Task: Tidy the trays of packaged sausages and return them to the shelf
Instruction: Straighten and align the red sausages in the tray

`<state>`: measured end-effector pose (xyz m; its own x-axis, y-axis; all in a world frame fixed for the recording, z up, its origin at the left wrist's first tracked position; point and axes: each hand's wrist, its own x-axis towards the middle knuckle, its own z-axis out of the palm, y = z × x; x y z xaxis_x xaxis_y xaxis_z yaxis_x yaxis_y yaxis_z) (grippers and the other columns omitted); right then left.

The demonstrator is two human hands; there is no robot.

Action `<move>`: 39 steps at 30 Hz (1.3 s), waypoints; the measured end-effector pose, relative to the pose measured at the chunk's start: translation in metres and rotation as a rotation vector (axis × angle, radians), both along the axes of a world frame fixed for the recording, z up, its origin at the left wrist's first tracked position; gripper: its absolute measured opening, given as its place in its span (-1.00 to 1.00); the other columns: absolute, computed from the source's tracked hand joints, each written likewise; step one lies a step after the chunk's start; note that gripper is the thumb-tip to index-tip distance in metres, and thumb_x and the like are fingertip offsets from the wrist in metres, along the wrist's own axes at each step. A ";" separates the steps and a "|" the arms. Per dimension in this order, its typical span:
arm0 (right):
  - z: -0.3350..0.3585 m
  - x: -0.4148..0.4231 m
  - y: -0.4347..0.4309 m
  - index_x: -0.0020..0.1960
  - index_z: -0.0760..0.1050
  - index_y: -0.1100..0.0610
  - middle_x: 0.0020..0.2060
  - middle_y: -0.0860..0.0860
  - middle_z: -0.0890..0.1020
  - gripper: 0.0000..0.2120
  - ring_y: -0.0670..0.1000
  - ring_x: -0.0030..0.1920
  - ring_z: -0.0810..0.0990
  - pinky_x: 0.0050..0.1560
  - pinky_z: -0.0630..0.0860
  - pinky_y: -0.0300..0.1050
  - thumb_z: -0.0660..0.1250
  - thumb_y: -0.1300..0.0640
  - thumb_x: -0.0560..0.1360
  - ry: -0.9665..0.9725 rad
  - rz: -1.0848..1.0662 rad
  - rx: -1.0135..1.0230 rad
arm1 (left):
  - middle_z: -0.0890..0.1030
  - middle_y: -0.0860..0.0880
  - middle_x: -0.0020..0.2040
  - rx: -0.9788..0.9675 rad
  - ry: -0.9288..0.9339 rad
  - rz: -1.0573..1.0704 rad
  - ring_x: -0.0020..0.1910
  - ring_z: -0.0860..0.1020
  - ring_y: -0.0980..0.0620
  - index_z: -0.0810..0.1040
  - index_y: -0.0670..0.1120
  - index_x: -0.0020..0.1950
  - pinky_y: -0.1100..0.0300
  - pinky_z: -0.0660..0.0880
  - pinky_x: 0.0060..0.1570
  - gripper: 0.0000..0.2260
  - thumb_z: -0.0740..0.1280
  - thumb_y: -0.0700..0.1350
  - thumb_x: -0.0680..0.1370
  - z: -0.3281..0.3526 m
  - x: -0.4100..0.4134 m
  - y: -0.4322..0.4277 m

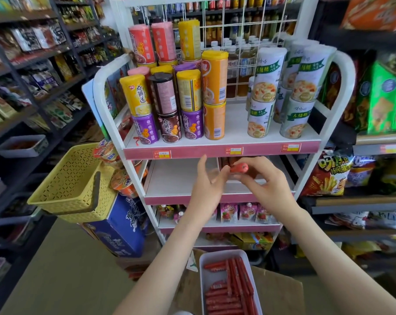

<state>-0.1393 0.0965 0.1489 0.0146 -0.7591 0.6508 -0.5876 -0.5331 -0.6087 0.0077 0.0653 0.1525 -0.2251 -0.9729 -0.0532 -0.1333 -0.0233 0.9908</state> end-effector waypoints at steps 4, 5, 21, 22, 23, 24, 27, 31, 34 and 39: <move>-0.007 -0.003 -0.008 0.06 0.57 0.24 -0.10 0.05 0.61 -0.79 -0.02 -0.05 0.47 0.03 0.41 -0.25 0.30 0.15 0.50 0.200 -0.046 -0.139 | 0.51 0.04 0.21 -0.874 -0.095 0.050 0.24 0.45 0.13 0.45 -0.10 0.32 0.30 0.35 0.26 -0.68 0.27 -0.07 0.59 -0.001 0.004 0.008; -0.009 -0.002 -0.008 0.08 0.57 0.25 -0.08 0.08 0.62 -0.77 0.00 -0.02 0.48 0.05 0.41 -0.23 0.28 0.17 0.49 0.232 -0.043 -0.164 | 0.55 -0.02 0.13 -1.041 -0.141 0.022 0.16 0.49 0.07 0.52 -0.16 0.24 0.28 0.40 0.21 -0.73 0.29 -0.08 0.57 -0.003 0.005 0.008; -0.021 0.006 -0.003 0.12 0.51 0.22 -0.12 0.03 0.58 -0.77 -0.01 -0.13 0.51 -0.10 0.48 -0.17 0.32 0.16 0.51 0.315 -0.014 -0.181 | 0.59 0.03 0.03 -0.582 0.169 0.052 0.05 0.56 0.16 0.48 -0.04 0.11 0.38 0.46 0.00 -0.80 0.35 -0.25 0.53 -0.006 0.022 0.023; -0.025 0.005 -0.004 0.14 0.51 0.22 -0.09 0.02 0.58 -0.76 -0.03 -0.11 0.51 -0.08 0.46 -0.22 0.35 0.18 0.50 0.302 -0.024 -0.147 | 0.58 0.05 0.04 -0.522 0.173 0.033 0.06 0.56 0.16 0.46 -0.04 0.15 0.37 0.46 0.02 -0.77 0.35 -0.24 0.53 -0.009 0.023 0.021; -0.028 0.004 -0.004 0.19 0.49 0.19 -0.05 0.00 0.58 -0.72 -0.06 -0.08 0.51 -0.07 0.46 -0.26 0.36 0.21 0.49 0.263 -0.038 -0.072 | 0.58 0.07 0.06 -0.461 0.135 0.028 0.07 0.56 0.20 0.43 -0.06 0.20 0.38 0.46 0.03 -0.73 0.36 -0.20 0.53 -0.014 0.024 0.019; -0.032 0.002 -0.004 0.26 0.44 0.13 0.00 -0.04 0.57 -0.66 -0.12 -0.05 0.52 -0.06 0.46 -0.30 0.37 0.23 0.50 0.205 -0.055 0.045 | 0.57 0.09 0.07 -0.403 0.041 0.037 0.05 0.55 0.24 0.41 -0.07 0.26 0.41 0.46 0.03 -0.70 0.35 -0.14 0.54 -0.022 0.025 0.014; -0.053 -0.007 0.000 0.37 0.28 -0.04 0.00 -0.17 0.52 -0.55 -0.23 -0.13 0.55 -0.16 0.48 -0.37 0.30 0.23 0.55 0.013 -0.105 0.416 | 0.57 0.08 0.05 -0.191 -0.480 -0.028 -0.05 0.54 0.23 0.38 -0.09 0.32 0.36 0.47 -0.02 -0.65 0.26 0.03 0.59 -0.059 0.036 -0.006; -0.117 -0.028 0.010 0.33 0.36 0.02 0.08 -0.04 0.51 -0.65 -0.05 0.01 0.54 -0.03 0.44 -0.19 0.26 0.20 0.58 0.045 -0.232 0.680 | 0.59 -0.05 0.10 0.044 -0.935 -0.280 0.03 0.56 -0.01 0.46 -0.09 0.22 0.17 0.45 -0.07 -0.75 0.19 0.00 0.62 -0.119 0.054 -0.004; -0.177 -0.042 0.025 0.30 0.41 0.04 0.06 0.06 0.51 -0.72 0.13 -0.02 0.58 -0.23 0.47 -0.19 0.20 0.19 0.60 0.140 -0.273 0.948 | 0.60 -0.08 0.08 0.099 -1.035 -0.313 0.06 0.57 -0.10 0.47 -0.06 0.20 0.12 0.48 -0.10 -0.79 0.16 -0.04 0.62 -0.164 0.061 0.005; -0.294 -0.041 0.039 0.45 0.25 0.09 0.36 0.00 0.35 -0.58 0.10 0.39 0.33 0.16 0.29 -0.37 0.16 0.24 0.61 0.274 -0.101 1.243 | 0.57 -0.21 0.17 0.387 -0.919 -0.282 0.14 0.53 -0.19 0.49 -0.14 0.24 0.05 0.47 0.11 -0.69 0.12 -0.02 0.61 -0.282 0.058 0.014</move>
<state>-0.1804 0.1360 -0.1449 -0.0577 -0.8577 -0.5109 -0.7770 0.3599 -0.5164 0.0653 0.0790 -0.1294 -0.1569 -0.7708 -0.6174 -0.8844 -0.1686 0.4353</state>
